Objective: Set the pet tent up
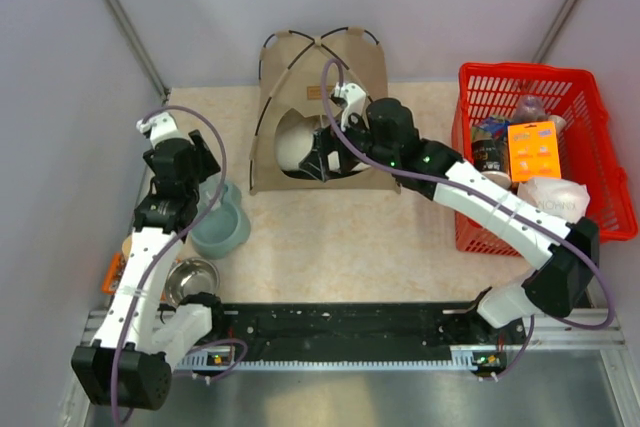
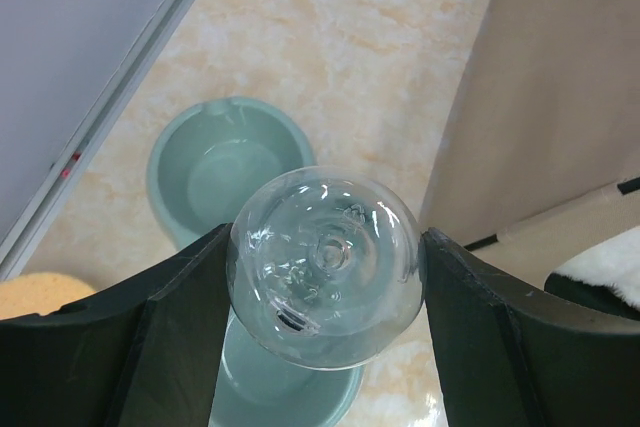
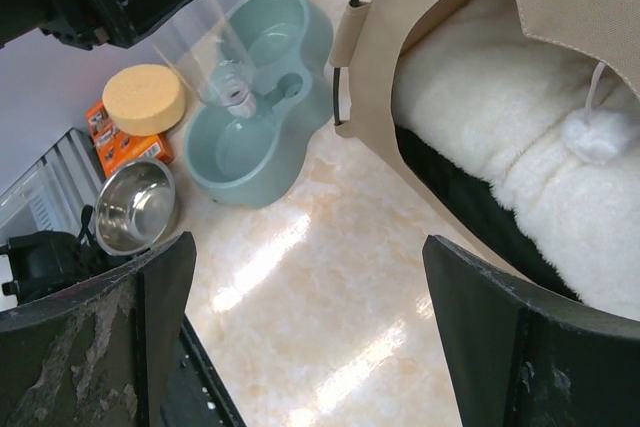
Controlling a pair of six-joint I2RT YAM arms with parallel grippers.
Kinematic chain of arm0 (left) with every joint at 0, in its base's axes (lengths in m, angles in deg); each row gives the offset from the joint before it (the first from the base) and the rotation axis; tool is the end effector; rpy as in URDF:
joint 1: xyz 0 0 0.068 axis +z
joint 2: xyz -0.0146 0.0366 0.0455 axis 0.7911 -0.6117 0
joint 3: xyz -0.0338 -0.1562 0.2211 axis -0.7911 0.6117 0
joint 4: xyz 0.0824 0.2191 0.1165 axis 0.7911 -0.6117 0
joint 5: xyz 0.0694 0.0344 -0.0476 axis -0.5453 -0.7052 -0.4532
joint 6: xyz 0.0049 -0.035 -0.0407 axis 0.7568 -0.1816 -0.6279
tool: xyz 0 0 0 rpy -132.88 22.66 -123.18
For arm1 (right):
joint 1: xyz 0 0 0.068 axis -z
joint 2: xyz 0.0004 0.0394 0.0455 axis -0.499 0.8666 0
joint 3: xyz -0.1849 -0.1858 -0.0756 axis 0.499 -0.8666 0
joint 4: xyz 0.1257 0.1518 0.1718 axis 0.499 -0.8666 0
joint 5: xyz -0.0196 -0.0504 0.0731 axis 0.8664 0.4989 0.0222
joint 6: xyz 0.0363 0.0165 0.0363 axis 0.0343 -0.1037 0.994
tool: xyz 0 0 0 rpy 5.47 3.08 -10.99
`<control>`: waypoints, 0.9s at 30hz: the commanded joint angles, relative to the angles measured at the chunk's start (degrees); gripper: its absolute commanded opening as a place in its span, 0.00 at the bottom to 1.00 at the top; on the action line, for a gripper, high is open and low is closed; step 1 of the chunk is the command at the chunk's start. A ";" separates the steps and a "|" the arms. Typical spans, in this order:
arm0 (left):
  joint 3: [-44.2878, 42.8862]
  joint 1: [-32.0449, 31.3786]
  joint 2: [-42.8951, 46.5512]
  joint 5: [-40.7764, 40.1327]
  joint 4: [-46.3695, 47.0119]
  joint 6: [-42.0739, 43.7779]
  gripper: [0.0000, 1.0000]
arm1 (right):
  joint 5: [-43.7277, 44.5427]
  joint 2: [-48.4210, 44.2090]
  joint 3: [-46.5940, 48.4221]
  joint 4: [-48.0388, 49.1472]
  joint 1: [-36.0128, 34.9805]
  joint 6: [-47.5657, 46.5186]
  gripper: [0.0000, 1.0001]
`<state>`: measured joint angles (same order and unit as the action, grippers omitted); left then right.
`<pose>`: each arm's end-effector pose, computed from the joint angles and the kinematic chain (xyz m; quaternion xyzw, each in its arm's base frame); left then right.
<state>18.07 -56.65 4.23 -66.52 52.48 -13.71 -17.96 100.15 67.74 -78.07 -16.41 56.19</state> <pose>0.2030 -0.0024 0.3387 -0.2091 0.8055 0.0412 0.5530 0.2300 0.2518 0.3861 -0.2761 0.7647 0.3662 0.4525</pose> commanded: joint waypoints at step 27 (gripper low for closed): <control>8.87 0.93 -6.51 3.90 26.96 1.29 0.24 | -1.81 2.80 2.54 0.59 4.34 0.42 0.94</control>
<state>25.34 -55.99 -2.37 -63.29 74.30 -12.32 -18.46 103.04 67.84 -78.25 -12.83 56.69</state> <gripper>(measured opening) 0.740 0.939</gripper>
